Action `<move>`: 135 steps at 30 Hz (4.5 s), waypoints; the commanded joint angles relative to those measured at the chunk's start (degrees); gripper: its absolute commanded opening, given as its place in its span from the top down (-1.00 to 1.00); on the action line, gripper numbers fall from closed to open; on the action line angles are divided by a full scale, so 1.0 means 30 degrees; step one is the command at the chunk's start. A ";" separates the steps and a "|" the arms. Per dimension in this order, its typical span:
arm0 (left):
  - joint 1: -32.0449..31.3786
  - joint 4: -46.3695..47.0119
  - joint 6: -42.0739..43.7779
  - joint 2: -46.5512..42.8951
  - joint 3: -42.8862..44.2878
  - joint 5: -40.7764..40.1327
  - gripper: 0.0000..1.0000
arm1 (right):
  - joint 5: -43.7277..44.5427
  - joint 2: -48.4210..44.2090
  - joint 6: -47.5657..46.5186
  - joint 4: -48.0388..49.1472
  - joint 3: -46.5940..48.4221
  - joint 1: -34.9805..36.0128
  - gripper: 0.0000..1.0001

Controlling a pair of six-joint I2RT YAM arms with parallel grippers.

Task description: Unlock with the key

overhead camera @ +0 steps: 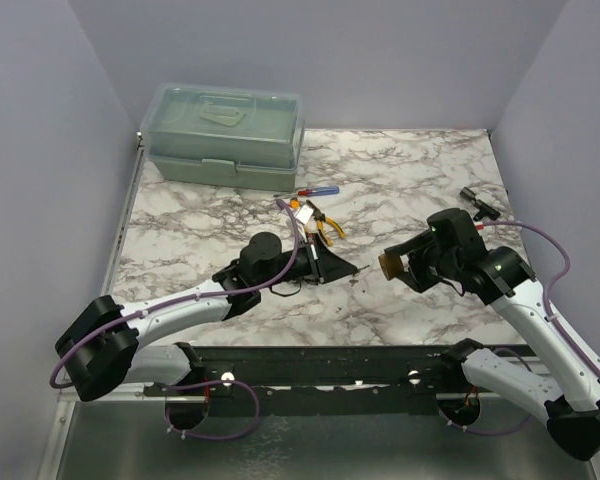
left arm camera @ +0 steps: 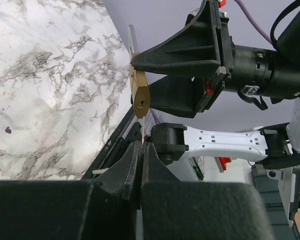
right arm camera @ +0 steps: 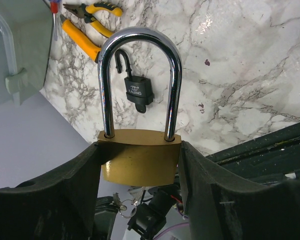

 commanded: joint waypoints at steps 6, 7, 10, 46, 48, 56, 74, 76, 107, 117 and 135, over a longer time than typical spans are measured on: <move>-0.0857 0.1441 0.0023 0.1694 0.1455 -0.0307 1.00 | -0.0218 -0.0427 0.0561 -0.0109 0.0989 -0.0099 0.99; -0.0945 0.1508 0.0028 0.1851 0.1560 -0.0307 1.00 | -0.0192 -0.0464 0.0572 -0.0151 0.1010 -0.0087 0.99; -0.1114 0.1634 0.0037 0.2245 0.1782 -0.0307 1.00 | -0.0144 -0.0555 0.0561 -0.0198 0.1094 -0.0083 0.99; -0.1297 0.1945 0.0167 0.3819 0.2725 -0.0952 1.00 | -0.0123 -0.0763 0.0733 -0.0290 0.0791 -0.0093 0.99; -0.1298 0.1961 0.0157 0.3811 0.2697 -0.1126 1.00 | -0.0090 -0.0702 0.0765 -0.0295 0.0786 -0.0089 0.99; -0.1355 0.2005 0.0058 0.3861 0.2692 -0.1617 1.00 | -0.0251 -0.0584 0.0664 -0.0031 0.0599 -0.0084 0.99; -0.1670 0.2049 -0.0639 0.4300 0.3110 -0.2320 1.00 | 0.0523 0.0674 0.1176 -0.1571 0.1314 -0.0077 0.99; -0.1690 0.2049 -0.0731 0.4384 0.3140 -0.2449 1.00 | 0.0503 0.0653 0.1202 -0.1504 0.1246 -0.0079 0.99; -0.1941 0.3745 -0.3033 0.6129 0.2618 -0.3999 1.00 | 0.0083 -0.0468 0.0965 0.0307 0.0945 -0.0080 0.99; -0.2077 0.4537 -0.2513 0.6340 0.2389 -0.4087 1.00 | -0.0658 0.0112 0.0913 0.0448 0.0921 -0.0081 1.00; -0.2117 0.5925 -0.2435 0.6865 0.2057 -0.4451 1.00 | -0.1878 0.0584 0.1177 0.1365 0.0655 -0.0055 1.00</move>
